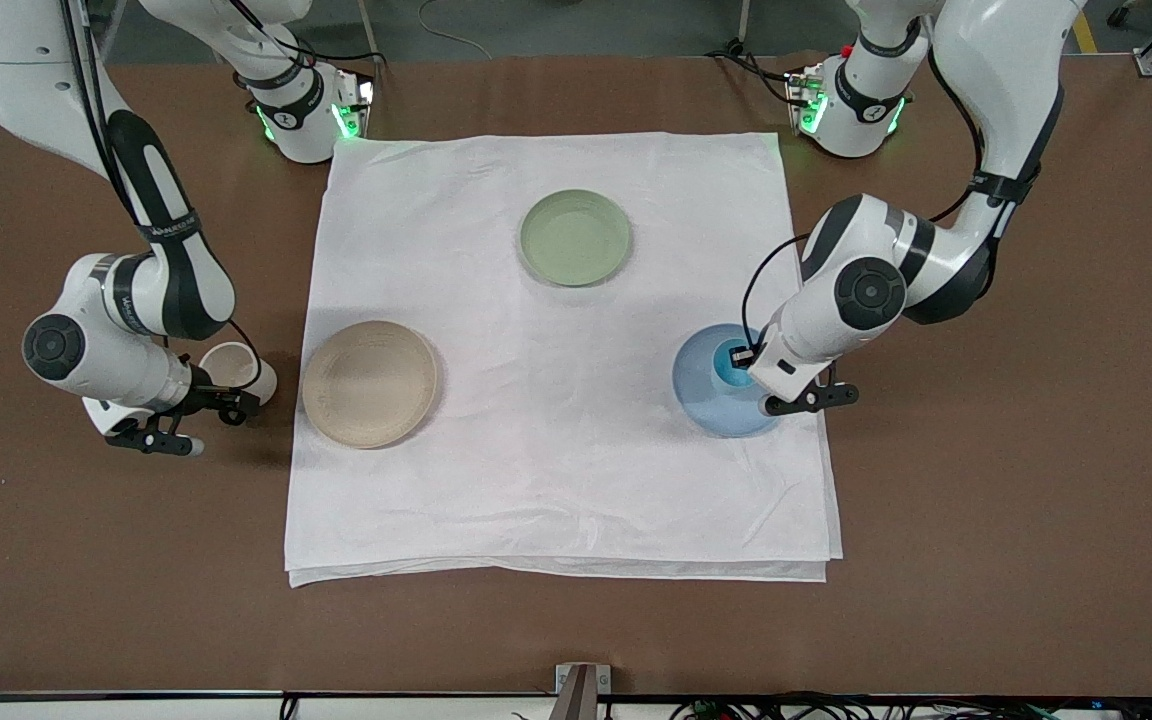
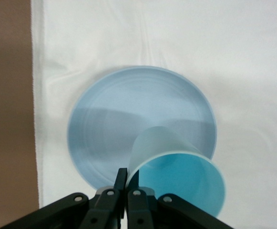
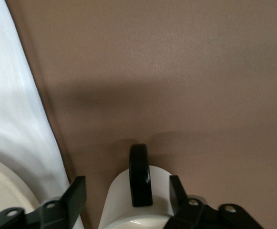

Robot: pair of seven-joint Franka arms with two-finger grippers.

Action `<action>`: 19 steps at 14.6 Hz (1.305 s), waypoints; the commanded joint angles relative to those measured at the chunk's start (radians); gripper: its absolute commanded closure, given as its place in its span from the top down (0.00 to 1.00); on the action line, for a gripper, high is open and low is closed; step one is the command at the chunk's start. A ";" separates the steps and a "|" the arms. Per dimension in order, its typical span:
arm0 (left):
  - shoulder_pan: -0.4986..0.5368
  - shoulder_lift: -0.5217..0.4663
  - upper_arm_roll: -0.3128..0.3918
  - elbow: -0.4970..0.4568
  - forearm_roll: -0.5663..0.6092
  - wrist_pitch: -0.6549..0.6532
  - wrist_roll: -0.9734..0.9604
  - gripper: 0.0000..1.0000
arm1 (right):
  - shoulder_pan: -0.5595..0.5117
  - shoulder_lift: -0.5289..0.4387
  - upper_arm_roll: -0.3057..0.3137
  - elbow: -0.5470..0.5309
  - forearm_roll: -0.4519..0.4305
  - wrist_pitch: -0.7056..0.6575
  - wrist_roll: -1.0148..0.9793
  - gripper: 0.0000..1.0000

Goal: Place blue cup in blue plate and white mug in gray plate
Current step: 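Move the blue cup over the blue plate while the right gripper lifts the mug, then release the cup onto the blue plate while the right gripper lowers the mug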

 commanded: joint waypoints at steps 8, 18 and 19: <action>0.021 0.048 0.020 0.011 0.088 0.012 -0.030 0.68 | 0.014 -0.037 0.005 0.040 0.037 -0.094 0.020 0.00; 0.132 -0.035 0.028 0.466 0.126 -0.373 0.154 1.00 | 0.287 -0.083 0.007 -0.027 0.125 0.005 0.347 0.00; 0.156 -0.061 0.027 0.471 0.128 -0.379 0.163 1.00 | 0.292 -0.082 0.007 -0.036 0.125 0.028 0.347 0.01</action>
